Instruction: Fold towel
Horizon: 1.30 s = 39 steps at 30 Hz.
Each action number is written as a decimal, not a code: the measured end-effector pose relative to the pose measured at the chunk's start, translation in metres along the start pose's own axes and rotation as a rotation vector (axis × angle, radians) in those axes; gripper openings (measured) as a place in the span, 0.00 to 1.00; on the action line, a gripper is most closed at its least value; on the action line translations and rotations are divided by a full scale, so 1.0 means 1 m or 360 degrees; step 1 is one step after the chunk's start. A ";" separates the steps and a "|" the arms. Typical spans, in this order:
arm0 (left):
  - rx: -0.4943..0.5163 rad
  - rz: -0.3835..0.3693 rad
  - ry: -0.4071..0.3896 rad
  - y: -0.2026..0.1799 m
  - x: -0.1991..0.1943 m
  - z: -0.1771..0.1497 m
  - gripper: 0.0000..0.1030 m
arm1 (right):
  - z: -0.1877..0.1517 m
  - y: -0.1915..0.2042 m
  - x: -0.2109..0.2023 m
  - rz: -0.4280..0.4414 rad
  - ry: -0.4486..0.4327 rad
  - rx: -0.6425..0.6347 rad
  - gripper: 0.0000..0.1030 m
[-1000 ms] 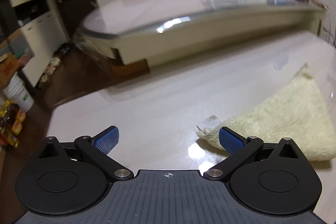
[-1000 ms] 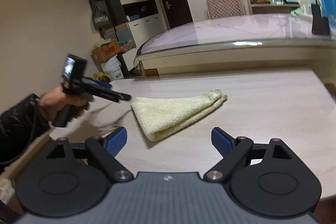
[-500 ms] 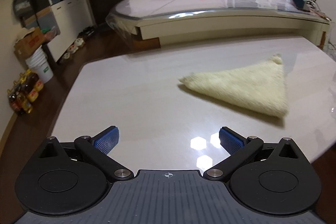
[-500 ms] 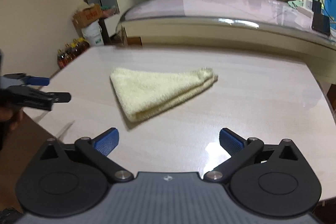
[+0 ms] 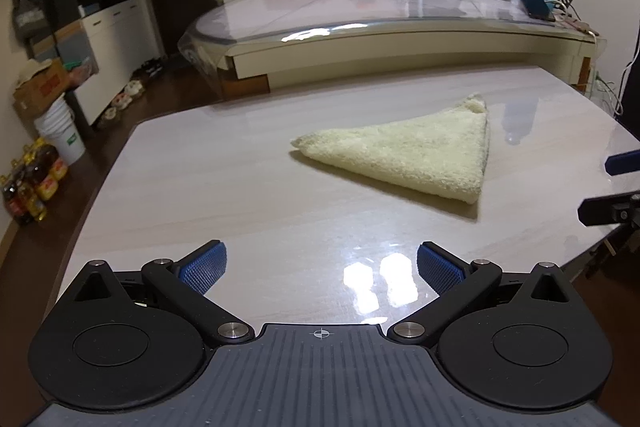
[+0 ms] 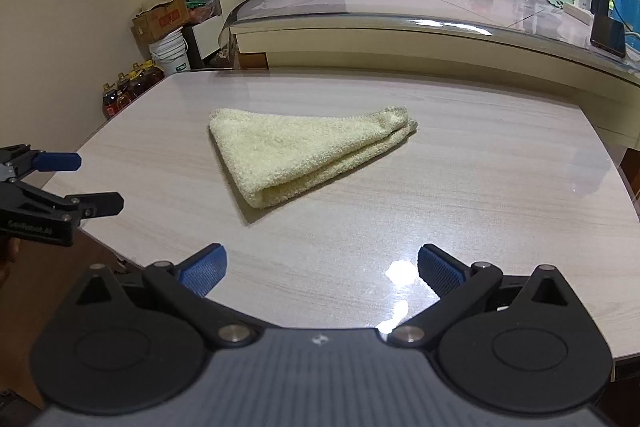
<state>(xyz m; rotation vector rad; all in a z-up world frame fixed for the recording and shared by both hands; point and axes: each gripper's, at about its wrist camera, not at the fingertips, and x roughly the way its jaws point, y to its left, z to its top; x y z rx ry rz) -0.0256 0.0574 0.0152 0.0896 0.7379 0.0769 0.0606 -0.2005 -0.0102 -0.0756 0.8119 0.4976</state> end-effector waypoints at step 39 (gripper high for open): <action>0.0167 -0.0091 0.0123 0.036 0.167 0.082 1.00 | 0.125 -0.105 0.124 0.0283 0.0036 -0.0199 0.13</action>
